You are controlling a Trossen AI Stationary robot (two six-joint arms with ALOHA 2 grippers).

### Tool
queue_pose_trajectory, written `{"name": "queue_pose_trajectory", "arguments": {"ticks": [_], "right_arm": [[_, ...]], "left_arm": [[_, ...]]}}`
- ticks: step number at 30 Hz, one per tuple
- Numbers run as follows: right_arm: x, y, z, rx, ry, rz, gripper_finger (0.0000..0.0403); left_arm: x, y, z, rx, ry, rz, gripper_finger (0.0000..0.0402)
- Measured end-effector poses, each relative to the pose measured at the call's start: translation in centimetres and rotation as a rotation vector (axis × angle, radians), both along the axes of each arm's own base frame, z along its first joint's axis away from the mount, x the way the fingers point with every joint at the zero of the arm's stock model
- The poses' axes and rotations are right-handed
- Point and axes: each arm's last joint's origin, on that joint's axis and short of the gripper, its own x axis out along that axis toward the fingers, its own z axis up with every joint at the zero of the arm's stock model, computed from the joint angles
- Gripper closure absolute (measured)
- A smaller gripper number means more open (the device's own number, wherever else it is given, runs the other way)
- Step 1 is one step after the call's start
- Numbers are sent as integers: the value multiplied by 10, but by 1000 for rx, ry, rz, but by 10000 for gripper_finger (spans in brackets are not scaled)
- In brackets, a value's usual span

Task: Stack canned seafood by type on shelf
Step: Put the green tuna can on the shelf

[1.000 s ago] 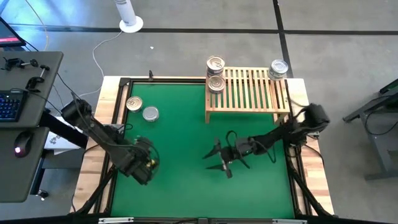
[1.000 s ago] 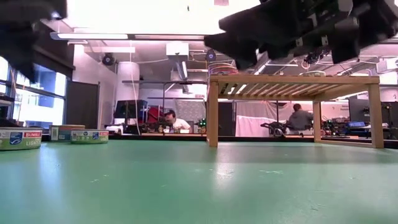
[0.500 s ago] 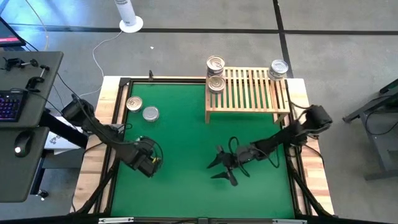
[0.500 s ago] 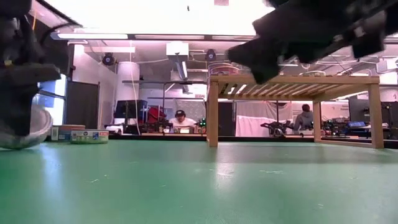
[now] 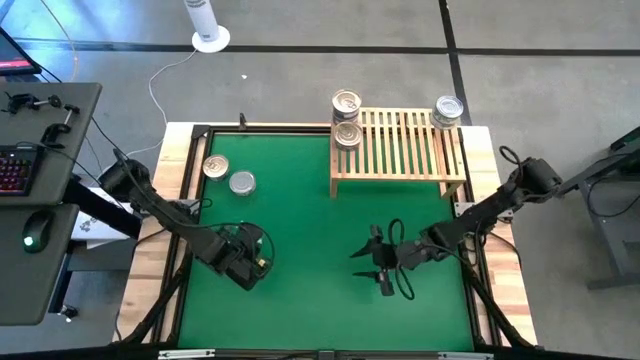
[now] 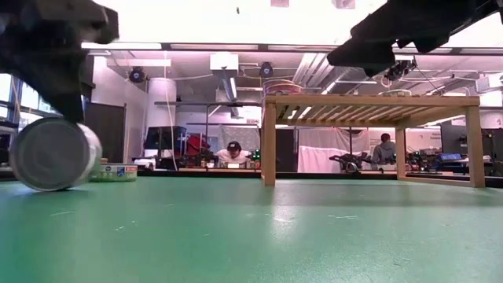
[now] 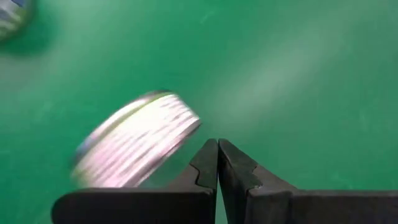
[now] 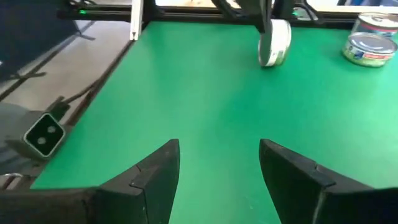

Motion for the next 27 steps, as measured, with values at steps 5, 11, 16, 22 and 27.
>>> {"name": "queue_pose_trajectory", "arguments": {"ticks": [5, 11, 16, 22, 27], "right_arm": [[0, 0, -3, -15, 15, -17, 187], [1, 0, -7, -23, 30, -17, 187], [2, 1, -10, -28, 38, -17, 187], [2, 0, -11, -26, 44, -19, 187], [2, 0, -12, -32, 54, -20, 187]], "left_arm": [[0, 1, 30, 68, 53, -10, 401], [-8, 10, 45, 165, 200, -125, 391], [-9, 21, 46, 179, 273, -238, 319], [-9, 35, 26, 158, 363, -316, 195], [-3, 39, -3, 86, 319, -448, 114]]}}
